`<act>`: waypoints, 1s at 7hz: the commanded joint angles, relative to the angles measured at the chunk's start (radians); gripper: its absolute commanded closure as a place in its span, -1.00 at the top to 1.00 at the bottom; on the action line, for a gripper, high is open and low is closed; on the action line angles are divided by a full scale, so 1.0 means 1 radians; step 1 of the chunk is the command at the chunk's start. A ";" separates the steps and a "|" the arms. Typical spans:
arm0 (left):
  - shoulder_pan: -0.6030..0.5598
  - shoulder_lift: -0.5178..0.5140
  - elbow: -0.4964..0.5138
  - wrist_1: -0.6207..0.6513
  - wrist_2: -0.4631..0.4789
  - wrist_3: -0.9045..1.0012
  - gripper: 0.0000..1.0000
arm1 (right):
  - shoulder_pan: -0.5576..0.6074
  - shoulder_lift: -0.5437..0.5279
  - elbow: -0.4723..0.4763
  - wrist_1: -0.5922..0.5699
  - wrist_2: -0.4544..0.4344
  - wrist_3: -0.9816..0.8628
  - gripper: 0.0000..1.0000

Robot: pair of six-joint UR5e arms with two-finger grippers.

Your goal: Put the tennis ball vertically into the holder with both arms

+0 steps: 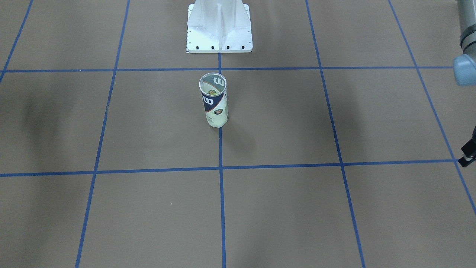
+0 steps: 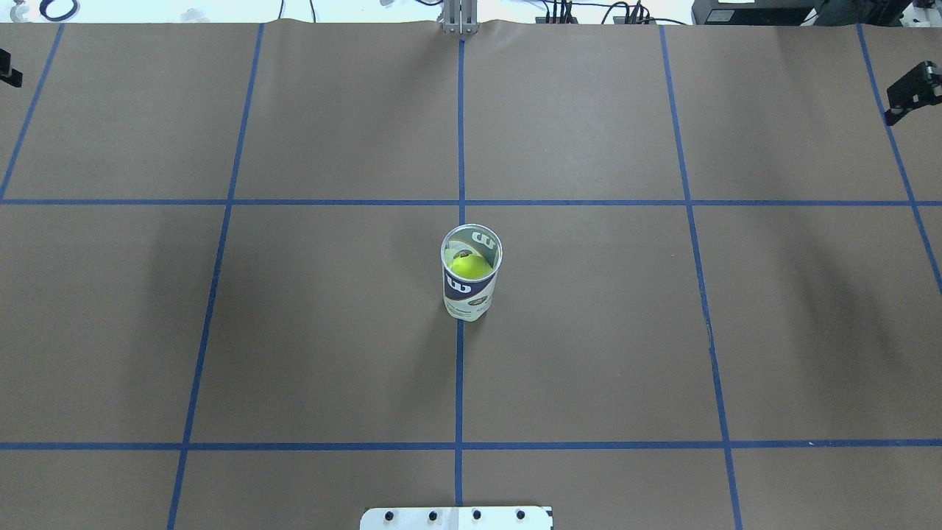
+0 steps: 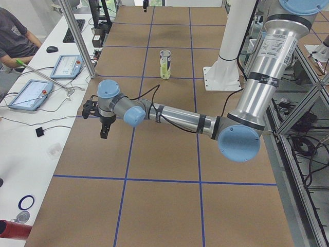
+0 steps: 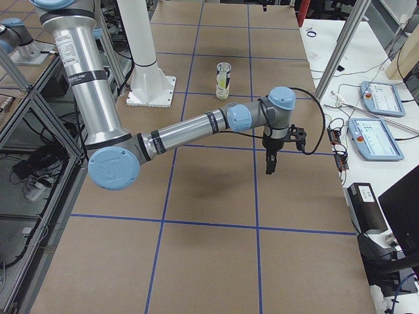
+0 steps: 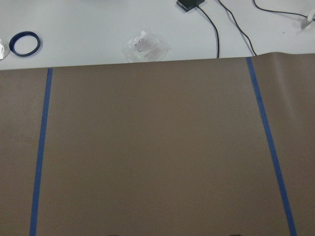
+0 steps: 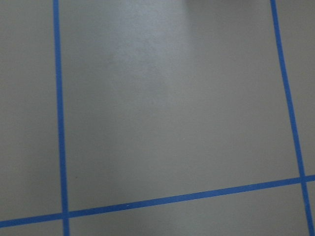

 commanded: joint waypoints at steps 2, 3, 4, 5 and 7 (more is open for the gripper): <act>-0.054 0.143 -0.036 0.089 -0.127 0.057 0.97 | 0.040 -0.113 -0.004 0.002 0.070 -0.139 1.00; -0.053 0.181 -0.060 0.094 -0.128 0.077 0.97 | 0.040 -0.127 -0.004 0.002 0.078 -0.153 1.00; -0.054 0.188 -0.067 0.095 -0.151 0.065 0.98 | 0.040 -0.136 -0.004 0.003 0.078 -0.156 1.00; -0.060 0.214 -0.076 0.094 -0.192 0.061 0.99 | 0.040 -0.137 -0.006 0.003 0.078 -0.158 1.00; -0.073 0.245 -0.079 0.095 -0.190 0.021 1.00 | 0.040 -0.139 -0.024 0.003 0.078 -0.184 1.00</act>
